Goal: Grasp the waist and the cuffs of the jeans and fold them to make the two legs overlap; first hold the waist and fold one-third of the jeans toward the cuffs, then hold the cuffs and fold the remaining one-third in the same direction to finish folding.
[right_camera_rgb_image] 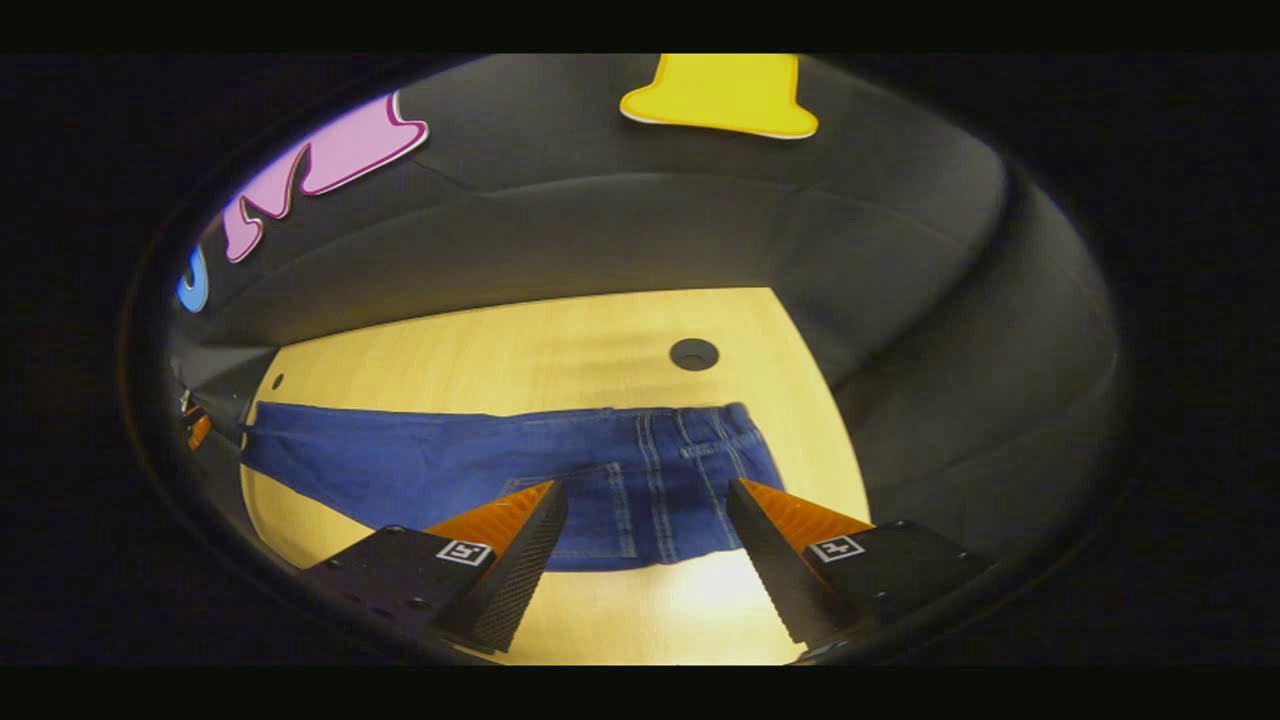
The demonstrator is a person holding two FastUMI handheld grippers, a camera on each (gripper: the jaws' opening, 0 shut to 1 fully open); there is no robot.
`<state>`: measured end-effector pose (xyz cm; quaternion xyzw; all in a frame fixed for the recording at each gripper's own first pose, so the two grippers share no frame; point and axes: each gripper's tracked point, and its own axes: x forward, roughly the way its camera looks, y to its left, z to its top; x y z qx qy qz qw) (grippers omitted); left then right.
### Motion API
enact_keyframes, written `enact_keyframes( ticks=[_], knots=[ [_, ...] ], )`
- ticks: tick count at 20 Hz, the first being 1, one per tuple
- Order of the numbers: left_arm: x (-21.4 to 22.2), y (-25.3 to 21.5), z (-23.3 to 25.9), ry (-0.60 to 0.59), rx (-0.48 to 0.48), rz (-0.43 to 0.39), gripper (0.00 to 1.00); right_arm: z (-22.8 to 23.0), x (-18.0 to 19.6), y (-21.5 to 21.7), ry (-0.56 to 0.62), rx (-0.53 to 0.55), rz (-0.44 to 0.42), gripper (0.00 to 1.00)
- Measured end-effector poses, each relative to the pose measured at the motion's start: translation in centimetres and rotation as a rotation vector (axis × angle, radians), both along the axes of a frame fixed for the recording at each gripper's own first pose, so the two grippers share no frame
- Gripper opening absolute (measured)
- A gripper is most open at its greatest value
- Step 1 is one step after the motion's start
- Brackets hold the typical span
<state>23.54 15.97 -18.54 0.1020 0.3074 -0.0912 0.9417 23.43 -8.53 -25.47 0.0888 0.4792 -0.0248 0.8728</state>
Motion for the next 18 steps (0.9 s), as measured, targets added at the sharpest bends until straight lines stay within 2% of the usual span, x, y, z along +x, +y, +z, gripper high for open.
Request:
enact_keyframes(
  ticks=[2,7,13,15,18],
  knots=[
    [-0.4,-0.2,0.7,-0.011,-0.005,-0.006,0.94,0.7,-0.7,-0.4,-0.019,0.079,-0.085,0.99],
    [-1.7,-2.1,1.7,-0.027,-0.018,-0.03,0.94,-1.7,-2.0,-2.7,-0.009,0.243,-0.416,0.98],
    [-4.5,-5.9,2.2,-0.019,-0.092,-0.032,0.95,-6.9,-4.8,-4.2,0.091,0.407,-0.679,0.98],
    [-5.1,-7.3,2.1,-0.01,-0.088,-0.044,0.95,-8.8,-4.9,-3.9,0.13,0.441,-0.743,0.98],
    [-5.5,-9.2,2.1,-0.003,-0.078,-0.072,0.95,-10.6,-3.7,-2.9,0.154,0.446,-0.749,0.98]
  ],
)
